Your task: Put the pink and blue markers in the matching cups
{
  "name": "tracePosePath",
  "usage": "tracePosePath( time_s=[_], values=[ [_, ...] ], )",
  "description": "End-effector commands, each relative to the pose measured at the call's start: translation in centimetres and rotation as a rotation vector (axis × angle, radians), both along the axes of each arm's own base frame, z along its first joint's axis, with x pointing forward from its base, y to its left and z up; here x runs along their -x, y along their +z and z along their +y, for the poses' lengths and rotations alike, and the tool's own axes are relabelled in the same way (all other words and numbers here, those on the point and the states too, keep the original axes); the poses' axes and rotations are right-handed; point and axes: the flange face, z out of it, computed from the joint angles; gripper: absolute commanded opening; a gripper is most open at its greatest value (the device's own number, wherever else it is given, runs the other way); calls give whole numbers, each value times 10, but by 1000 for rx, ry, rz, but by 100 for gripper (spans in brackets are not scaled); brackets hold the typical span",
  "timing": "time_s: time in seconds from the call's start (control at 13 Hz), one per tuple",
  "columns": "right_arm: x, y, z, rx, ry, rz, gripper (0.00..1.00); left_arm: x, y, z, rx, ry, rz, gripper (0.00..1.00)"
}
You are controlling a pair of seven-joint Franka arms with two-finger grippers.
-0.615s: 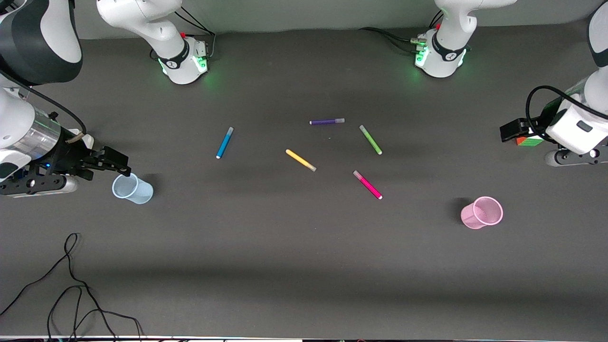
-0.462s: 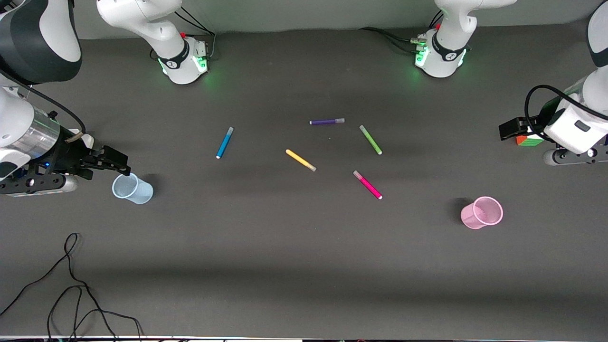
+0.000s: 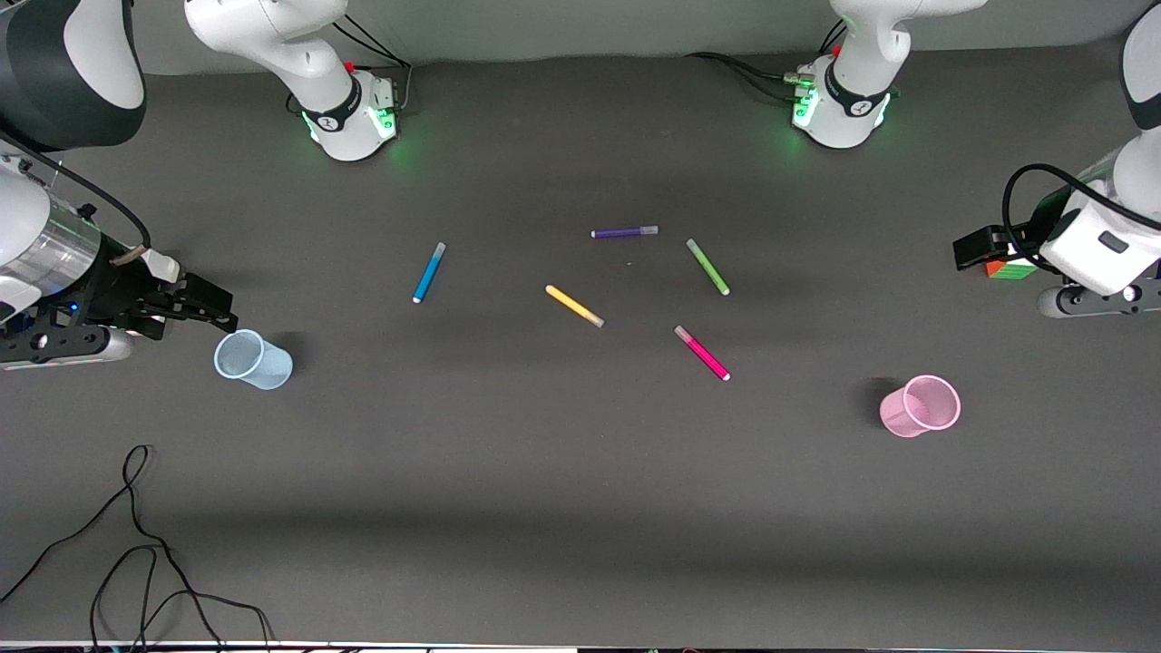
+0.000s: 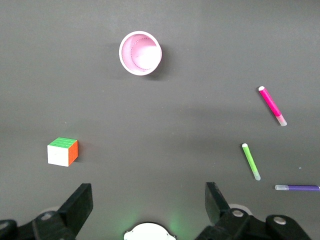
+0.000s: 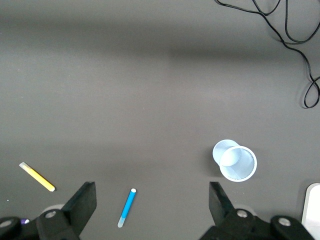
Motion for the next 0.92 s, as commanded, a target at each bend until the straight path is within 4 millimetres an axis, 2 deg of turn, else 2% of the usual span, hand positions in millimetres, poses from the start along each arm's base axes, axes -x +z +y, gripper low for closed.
tracePosePath(
  time_s=[0.0, 0.15, 0.31, 0.46, 0.62, 0.77, 0.85],
  values=[
    [3, -1, 0, 19, -7, 18, 100, -6, 7, 2, 15, 5, -30, 100],
    [10, -11, 2, 25, -3, 98, 100, -9, 5, 7, 15, 14, -33, 100],
    [6, -19, 2, 20, -17, 114, 100, -10, 6, 11, 0, 16, -40, 100],
    [6, -35, 8, 22, -12, 154, 100, -18, -6, 25, 10, 42, -32, 100],
    [4, -71, 17, -32, -19, 228, 100, -21, -15, 26, 16, 44, -19, 100],
    [5, -119, 25, -61, -34, 313, 100, -20, -14, 24, 14, 40, -16, 100],
    [6, -146, 37, -60, -28, 360, 100, -21, -15, 20, 16, 34, -18, 100]
  ],
)
